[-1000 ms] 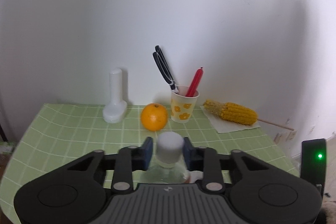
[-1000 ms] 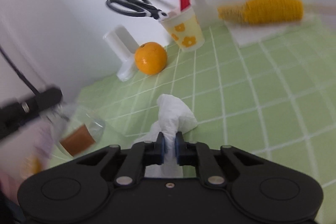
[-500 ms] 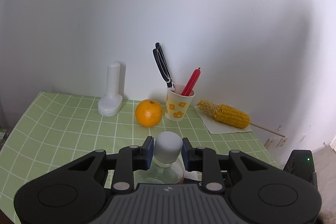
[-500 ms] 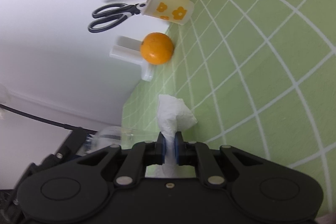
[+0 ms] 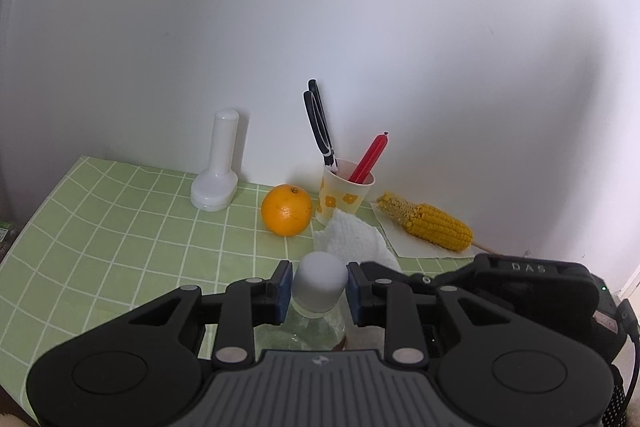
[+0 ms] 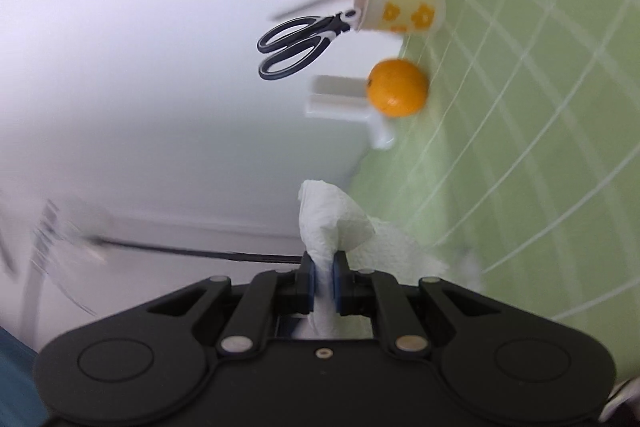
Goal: Clean container
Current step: 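Lift the bottle with the left tool while the right tool brings the towel to it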
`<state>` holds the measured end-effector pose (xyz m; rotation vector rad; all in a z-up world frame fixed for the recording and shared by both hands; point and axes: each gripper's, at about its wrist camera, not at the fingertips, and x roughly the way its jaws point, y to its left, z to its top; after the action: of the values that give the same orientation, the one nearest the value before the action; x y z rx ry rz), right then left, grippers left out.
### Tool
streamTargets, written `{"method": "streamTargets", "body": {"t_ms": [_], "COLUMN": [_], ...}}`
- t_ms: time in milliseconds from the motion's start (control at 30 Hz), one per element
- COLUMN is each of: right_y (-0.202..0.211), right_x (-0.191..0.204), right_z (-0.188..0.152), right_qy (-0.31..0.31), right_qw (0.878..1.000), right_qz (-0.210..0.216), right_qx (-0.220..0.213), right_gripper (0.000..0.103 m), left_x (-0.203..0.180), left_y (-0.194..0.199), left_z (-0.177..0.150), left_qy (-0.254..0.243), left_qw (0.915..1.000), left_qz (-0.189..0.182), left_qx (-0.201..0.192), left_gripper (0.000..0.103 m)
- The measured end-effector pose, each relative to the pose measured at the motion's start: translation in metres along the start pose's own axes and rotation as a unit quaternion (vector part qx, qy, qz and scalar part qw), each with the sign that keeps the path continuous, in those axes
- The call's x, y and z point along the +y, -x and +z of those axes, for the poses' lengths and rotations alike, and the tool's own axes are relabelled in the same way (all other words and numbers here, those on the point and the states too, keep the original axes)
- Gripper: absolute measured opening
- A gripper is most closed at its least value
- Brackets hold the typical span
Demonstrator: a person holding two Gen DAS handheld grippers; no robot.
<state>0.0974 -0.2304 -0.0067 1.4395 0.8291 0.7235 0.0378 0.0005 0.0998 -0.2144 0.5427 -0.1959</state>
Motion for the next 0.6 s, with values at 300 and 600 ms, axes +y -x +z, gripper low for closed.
{"method": "streamTargets", "body": {"t_ms": [300, 600], "right_y": [-0.005, -0.012], "right_x": [-0.011, -0.032], "right_z": [0.004, 0.002], "right_qy": [0.005, 0.036], "right_qw": [0.999, 0.991], "right_qz": [-0.037, -0.128], "right_qx": [-0.018, -0.029], "right_gripper": [0.01, 0.01], "left_x": [0.002, 0.006], "left_y": [0.0, -0.001], "left_z": [0.0, 0.001], "left_qy": [0.007, 0.02], "left_qw": [1.0, 0.9998], "left_qz": [-0.001, -0.002], "left_qx": [0.001, -0.001], "left_gripper": [0.03, 0.03]}}
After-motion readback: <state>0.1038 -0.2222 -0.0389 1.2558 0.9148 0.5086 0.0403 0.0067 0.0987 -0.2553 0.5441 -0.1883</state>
